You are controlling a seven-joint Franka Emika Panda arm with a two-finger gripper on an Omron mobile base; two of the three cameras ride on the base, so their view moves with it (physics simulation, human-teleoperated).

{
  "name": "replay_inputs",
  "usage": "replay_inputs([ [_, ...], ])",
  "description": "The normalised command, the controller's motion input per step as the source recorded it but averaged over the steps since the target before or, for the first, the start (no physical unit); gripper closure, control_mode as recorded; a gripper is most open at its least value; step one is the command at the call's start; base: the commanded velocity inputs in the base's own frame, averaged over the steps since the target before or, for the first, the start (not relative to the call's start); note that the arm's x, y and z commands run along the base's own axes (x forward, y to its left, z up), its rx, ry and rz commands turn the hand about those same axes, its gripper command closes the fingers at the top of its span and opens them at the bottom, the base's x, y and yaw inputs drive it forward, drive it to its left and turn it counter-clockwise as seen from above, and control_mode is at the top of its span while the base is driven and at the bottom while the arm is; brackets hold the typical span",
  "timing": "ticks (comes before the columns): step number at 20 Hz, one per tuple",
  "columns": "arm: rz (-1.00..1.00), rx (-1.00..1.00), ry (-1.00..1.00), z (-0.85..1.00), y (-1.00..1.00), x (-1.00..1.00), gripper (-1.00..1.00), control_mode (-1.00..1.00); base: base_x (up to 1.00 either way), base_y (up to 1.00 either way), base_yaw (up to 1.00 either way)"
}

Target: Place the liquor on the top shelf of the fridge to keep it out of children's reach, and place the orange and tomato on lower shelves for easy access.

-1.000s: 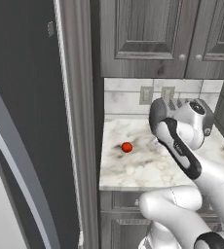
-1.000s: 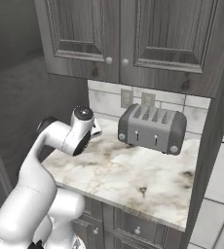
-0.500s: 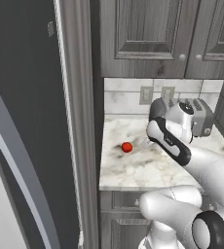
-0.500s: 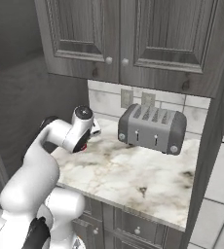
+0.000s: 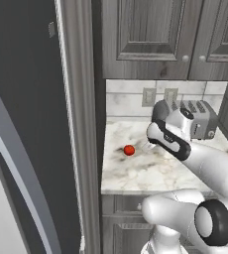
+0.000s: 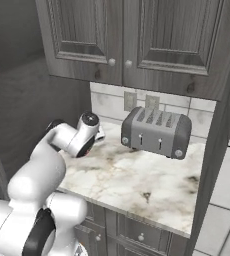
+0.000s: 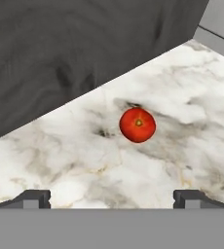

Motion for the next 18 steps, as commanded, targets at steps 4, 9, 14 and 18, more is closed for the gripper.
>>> replay_inputs([
  [4,0.17,0.04,-0.09,-0.20,0.00,0.04,-1.00,-1.00,0.00,0.00,0.00],
  [9,0.28,0.00,-0.18,-0.09,0.01,0.00,-1.00,-1.00,0.00,0.00,0.00],
  [14,0.28,0.00,-0.25,0.00,0.04,0.00,-1.00,-1.00,0.00,0.00,0.00],
  [18,0.24,0.00,-0.25,0.00,0.04,0.00,-1.00,-1.00,0.00,0.00,0.00],
])
